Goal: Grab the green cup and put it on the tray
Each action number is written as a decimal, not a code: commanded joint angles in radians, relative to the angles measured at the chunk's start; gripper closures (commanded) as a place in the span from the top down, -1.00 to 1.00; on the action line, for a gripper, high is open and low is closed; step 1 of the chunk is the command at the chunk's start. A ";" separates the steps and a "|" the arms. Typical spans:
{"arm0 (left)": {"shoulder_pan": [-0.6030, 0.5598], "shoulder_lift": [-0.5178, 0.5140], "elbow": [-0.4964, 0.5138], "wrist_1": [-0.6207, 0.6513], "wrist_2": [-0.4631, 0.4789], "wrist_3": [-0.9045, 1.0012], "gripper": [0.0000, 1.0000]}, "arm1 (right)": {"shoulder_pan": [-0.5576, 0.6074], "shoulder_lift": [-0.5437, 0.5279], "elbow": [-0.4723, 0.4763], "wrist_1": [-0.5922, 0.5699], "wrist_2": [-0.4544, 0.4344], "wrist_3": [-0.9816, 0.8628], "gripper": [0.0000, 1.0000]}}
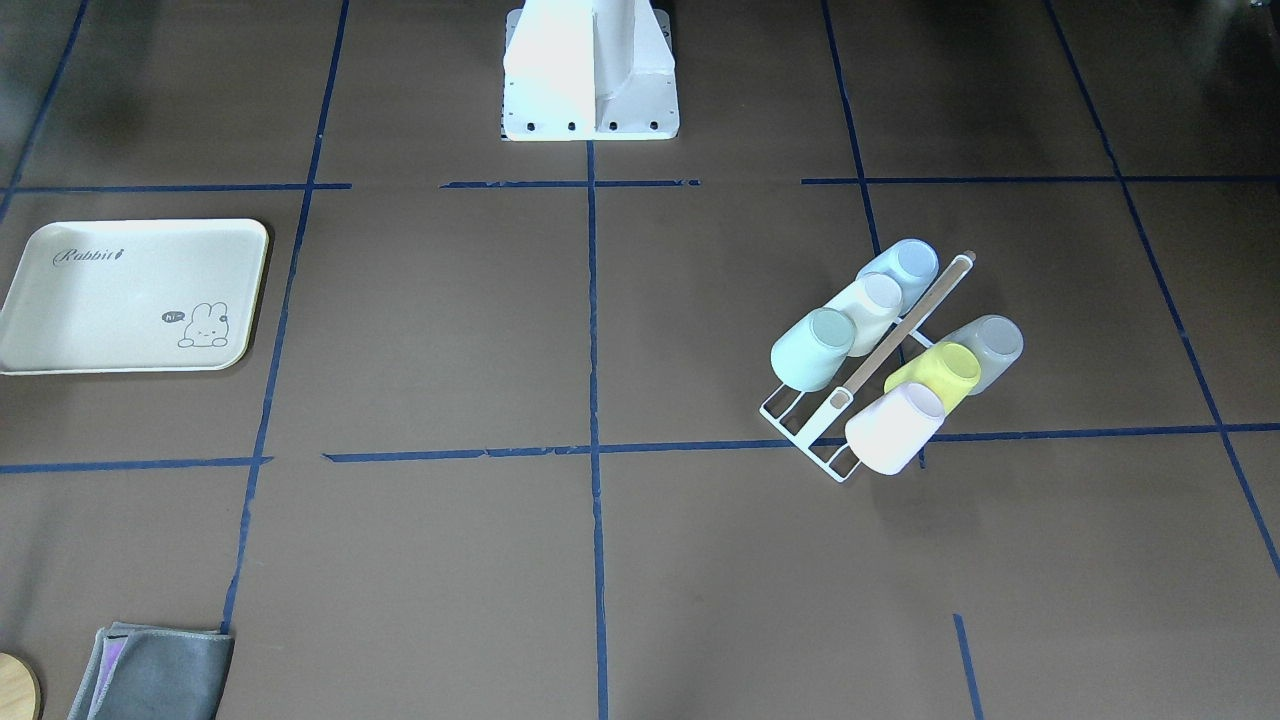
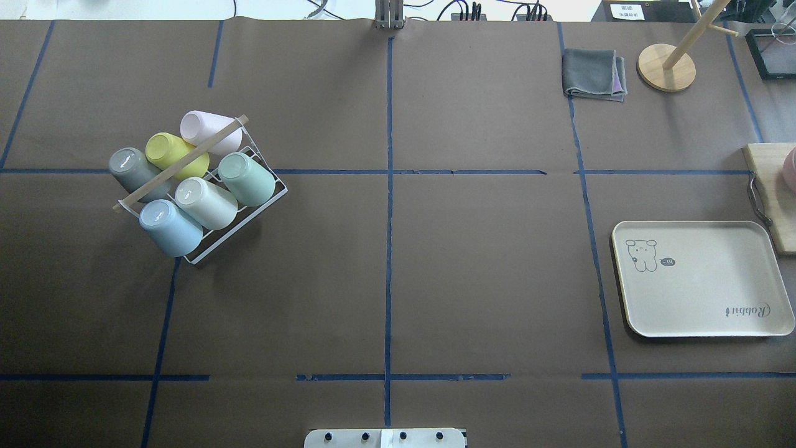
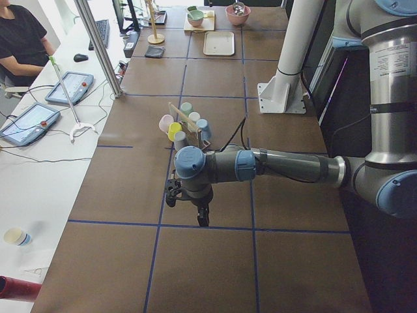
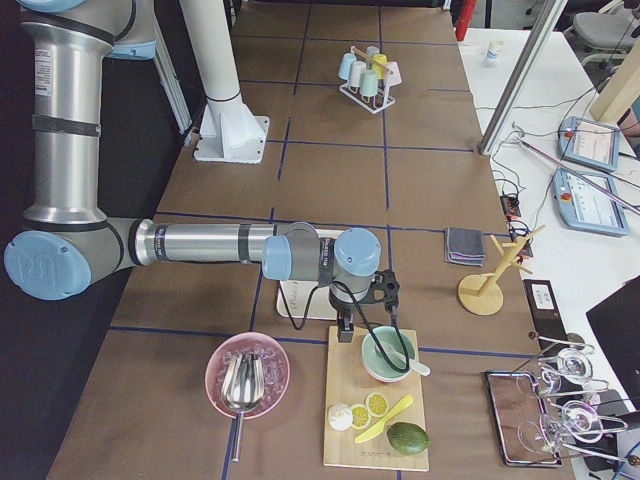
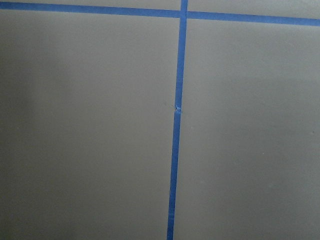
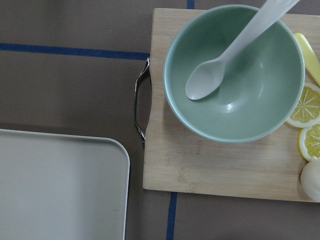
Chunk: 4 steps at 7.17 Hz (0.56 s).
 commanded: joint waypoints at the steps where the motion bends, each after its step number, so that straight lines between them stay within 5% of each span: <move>1: 0.002 0.000 -0.009 -0.004 0.002 -0.008 1.00 | 0.000 -0.001 0.001 0.000 0.002 0.000 1.00; 4: 0.003 0.003 -0.010 -0.007 0.008 -0.006 1.00 | -0.002 -0.024 0.009 0.014 0.005 -0.006 1.00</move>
